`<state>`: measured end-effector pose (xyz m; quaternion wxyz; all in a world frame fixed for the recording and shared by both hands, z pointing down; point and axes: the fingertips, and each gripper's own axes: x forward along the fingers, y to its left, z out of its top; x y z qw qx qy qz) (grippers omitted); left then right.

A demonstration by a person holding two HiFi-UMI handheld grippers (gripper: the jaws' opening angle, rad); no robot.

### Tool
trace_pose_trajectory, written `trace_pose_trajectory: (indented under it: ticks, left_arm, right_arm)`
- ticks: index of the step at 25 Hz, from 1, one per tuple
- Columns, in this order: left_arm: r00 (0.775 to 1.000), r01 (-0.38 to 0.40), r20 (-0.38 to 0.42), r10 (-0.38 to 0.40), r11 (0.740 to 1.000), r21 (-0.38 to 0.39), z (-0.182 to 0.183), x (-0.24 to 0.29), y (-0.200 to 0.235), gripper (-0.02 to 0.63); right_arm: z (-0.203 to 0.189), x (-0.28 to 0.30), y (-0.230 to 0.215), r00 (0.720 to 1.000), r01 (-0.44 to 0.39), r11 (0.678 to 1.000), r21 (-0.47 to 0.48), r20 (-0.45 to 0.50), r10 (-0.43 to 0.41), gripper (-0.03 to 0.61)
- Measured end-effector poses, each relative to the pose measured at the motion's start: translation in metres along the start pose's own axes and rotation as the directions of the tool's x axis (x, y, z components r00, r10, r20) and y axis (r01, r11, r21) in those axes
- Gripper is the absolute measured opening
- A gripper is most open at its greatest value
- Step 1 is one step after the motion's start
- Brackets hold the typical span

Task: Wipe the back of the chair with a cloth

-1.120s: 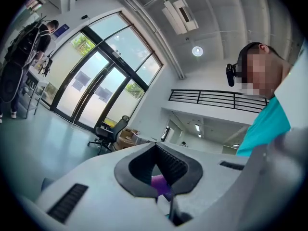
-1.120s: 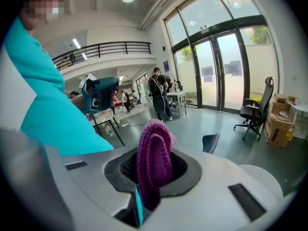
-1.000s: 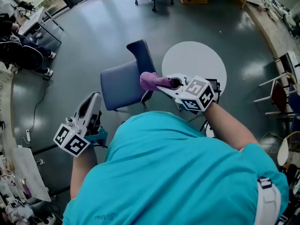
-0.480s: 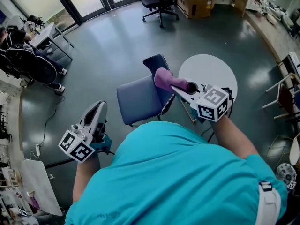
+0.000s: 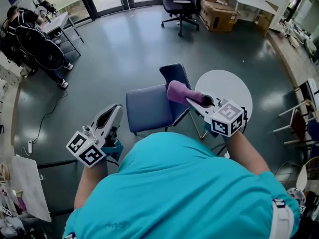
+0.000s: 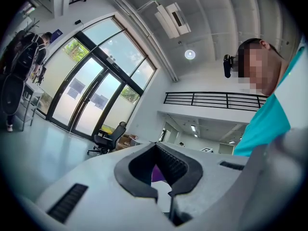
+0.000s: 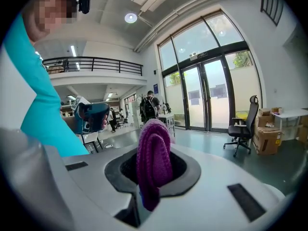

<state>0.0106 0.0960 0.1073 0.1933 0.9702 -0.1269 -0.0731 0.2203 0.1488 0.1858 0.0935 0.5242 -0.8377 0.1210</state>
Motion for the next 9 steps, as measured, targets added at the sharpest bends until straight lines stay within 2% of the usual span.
trace_pose_trajectory:
  ticks: [9]
  left_arm:
    - [1.0,-0.015,0.003,0.015,1.0,-0.025,-0.0069,0.0091,0.0096,-0.006]
  right_arm:
    - [0.0015,0.0097,-0.0099,1.0,-0.021,1.0,-0.021,-0.013,0.021,0.055]
